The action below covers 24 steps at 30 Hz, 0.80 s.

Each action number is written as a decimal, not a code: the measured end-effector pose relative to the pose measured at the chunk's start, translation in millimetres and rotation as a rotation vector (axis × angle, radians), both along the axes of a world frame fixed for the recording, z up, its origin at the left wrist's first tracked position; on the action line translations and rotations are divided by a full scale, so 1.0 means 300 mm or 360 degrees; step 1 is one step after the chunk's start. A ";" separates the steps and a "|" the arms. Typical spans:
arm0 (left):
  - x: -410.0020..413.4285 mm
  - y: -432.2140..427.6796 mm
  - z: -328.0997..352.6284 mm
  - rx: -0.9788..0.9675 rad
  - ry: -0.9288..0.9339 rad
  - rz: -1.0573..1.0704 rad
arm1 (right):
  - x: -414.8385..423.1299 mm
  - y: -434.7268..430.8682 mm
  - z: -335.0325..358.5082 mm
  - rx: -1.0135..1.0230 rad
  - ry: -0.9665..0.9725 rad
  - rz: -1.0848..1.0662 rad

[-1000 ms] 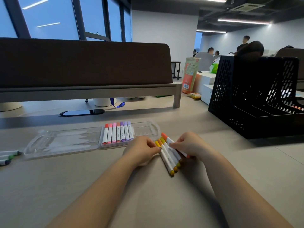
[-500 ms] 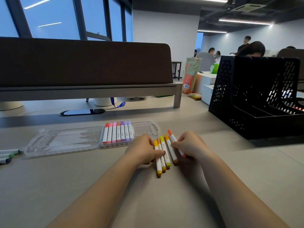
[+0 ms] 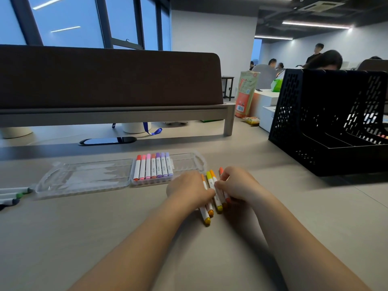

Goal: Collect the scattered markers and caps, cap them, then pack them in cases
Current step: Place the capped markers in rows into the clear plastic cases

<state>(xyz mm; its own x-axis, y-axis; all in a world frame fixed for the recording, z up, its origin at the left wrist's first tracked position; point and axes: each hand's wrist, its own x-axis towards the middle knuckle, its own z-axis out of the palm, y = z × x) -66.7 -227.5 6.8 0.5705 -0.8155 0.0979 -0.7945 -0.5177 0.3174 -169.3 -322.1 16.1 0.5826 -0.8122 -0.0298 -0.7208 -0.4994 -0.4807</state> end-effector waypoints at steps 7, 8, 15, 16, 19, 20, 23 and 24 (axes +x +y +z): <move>0.008 0.000 0.014 -0.0003 0.0052 0.0017 | 0.024 0.004 -0.005 0.0019 0.0064 -0.0026; 0.007 0.002 0.017 0.0009 0.0014 0.0005 | 0.028 0.005 -0.005 -0.0005 0.0070 -0.0037; -0.001 0.014 0.033 -0.0004 -0.0038 -0.0032 | 0.034 0.016 -0.004 -0.0035 0.0000 -0.0075; 0.005 0.018 0.036 -0.0019 0.0025 -0.0023 | 0.033 0.016 -0.004 0.0003 -0.0040 -0.0089; 0.047 0.036 0.058 -0.0132 0.0336 0.0007 | 0.028 0.005 0.000 0.0193 -0.0259 -0.0138; 0.068 0.045 0.072 -0.0202 0.0471 0.0014 | 0.030 -0.001 0.008 0.0271 -0.0359 -0.0151; 0.152 0.062 0.109 -0.0493 0.0829 0.0086 | 0.071 -0.017 0.045 0.0351 -0.0530 -0.0138; 0.184 0.062 0.116 -0.0580 0.0885 0.0145 | 0.097 -0.020 0.060 0.0359 -0.0547 -0.0109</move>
<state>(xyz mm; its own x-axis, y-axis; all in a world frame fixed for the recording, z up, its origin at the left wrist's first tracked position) -11.6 -209.0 41.6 0.6807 -0.7320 0.0292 -0.4201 -0.3574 0.8341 -140.4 -328.0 34.1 0.5344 -0.8449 -0.0247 -0.5275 -0.3105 -0.7908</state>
